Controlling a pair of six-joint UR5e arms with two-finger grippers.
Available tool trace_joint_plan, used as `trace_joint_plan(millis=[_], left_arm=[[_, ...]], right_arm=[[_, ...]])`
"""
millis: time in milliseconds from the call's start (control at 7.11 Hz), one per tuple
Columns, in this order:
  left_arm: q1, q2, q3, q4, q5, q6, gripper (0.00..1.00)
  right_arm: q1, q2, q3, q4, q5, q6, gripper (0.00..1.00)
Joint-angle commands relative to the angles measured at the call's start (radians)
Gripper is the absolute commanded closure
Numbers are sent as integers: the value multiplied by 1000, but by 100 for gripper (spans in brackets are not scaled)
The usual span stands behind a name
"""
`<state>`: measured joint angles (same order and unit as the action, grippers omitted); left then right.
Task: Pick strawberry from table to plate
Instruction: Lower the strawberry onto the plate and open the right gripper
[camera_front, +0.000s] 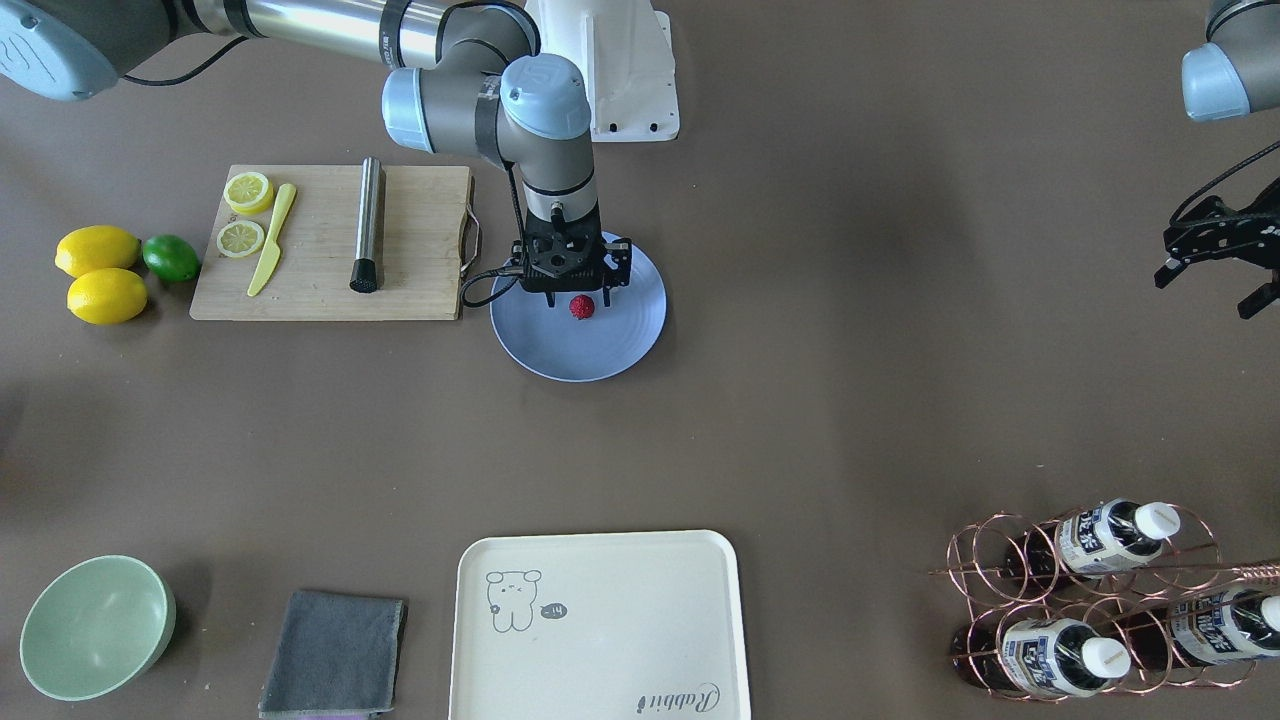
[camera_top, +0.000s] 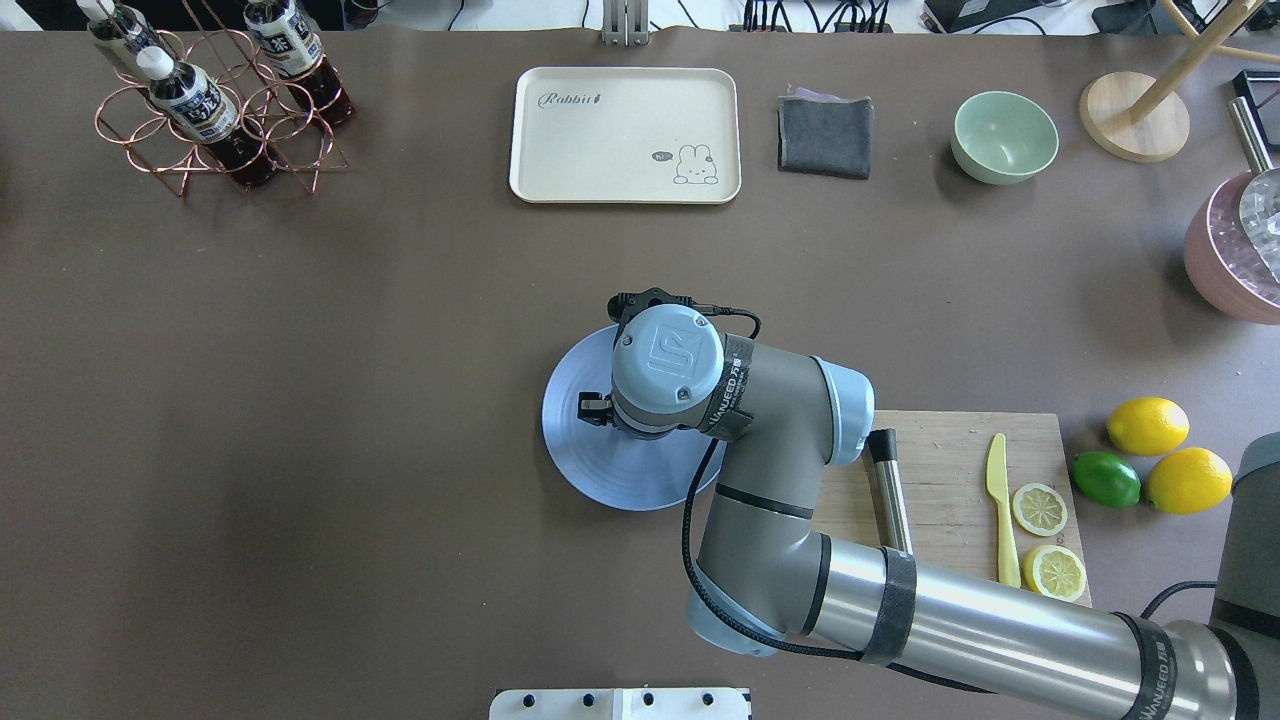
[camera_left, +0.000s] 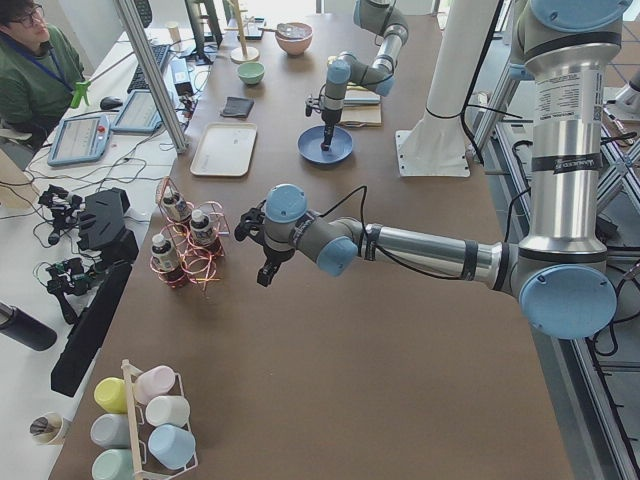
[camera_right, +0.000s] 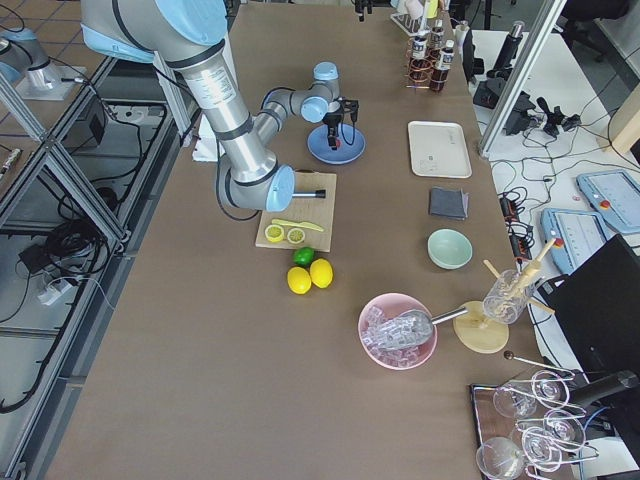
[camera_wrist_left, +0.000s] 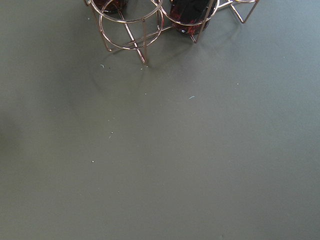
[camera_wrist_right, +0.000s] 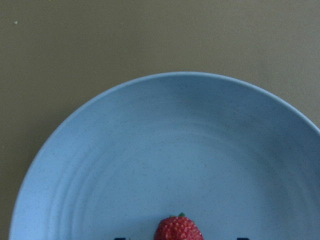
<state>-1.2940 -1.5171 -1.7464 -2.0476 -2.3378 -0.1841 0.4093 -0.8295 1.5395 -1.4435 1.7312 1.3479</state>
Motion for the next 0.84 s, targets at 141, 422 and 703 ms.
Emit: trace_joint_plan(millis=[141,422,703], left_arm=[[-25,-2,-7,41,6,15,2],[-89,0,-18,183,6,200,2],[-143,1,-12,289,6,307,2]], right_arm=[[138,-19,126,-108,161,-25,0],[308,-196,259,-136,304,-234,0],[553,-410,286,-129,486,-643,0]])
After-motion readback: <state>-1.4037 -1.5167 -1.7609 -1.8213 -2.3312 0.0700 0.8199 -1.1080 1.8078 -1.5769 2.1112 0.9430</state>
